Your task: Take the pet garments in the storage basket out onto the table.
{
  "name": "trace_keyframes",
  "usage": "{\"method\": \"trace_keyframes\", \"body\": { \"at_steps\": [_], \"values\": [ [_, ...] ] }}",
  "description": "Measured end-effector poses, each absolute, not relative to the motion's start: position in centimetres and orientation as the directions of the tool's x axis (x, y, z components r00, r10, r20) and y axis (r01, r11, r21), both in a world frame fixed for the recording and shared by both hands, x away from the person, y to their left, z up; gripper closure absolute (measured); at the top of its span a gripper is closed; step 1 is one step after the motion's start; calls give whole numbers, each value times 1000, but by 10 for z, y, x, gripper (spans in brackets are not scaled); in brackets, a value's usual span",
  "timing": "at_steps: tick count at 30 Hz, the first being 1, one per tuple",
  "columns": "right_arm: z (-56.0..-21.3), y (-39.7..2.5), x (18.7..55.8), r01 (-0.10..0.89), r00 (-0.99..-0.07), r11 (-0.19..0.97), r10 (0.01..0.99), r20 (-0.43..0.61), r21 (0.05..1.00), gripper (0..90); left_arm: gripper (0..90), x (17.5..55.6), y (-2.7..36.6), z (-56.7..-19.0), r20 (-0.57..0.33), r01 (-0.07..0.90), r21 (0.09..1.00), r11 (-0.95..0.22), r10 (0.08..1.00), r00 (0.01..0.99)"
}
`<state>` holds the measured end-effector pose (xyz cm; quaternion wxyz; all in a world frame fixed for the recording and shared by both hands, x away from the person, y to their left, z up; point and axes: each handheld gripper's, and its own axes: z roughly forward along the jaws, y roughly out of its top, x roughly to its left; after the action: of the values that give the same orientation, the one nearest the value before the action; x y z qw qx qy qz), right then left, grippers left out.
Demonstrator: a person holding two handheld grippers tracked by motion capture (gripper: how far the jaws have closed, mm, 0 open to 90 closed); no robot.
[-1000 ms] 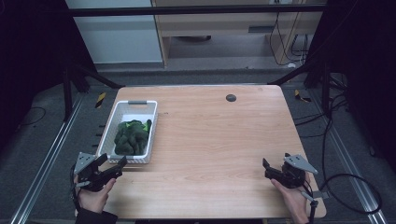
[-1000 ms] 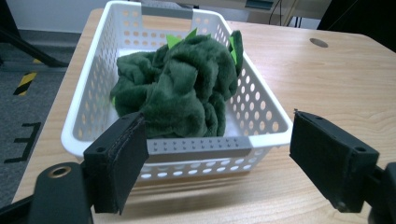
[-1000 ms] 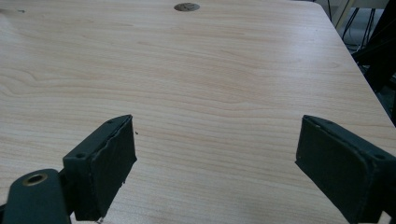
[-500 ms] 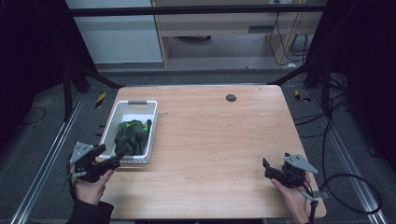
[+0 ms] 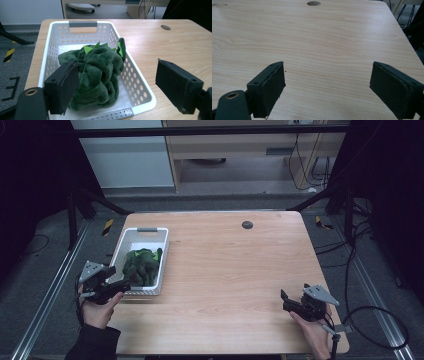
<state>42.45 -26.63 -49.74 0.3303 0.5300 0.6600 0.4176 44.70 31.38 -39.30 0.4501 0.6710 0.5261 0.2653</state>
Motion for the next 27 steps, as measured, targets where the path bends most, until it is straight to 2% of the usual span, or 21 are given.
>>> {"method": "trace_keyframes", "body": {
  "at_steps": [27],
  "values": [
    [-498,-267,426,432,-228,87,974,15,898,120,177,492,314,-381,-61,540,831,-132,944,325]
  ]
}}
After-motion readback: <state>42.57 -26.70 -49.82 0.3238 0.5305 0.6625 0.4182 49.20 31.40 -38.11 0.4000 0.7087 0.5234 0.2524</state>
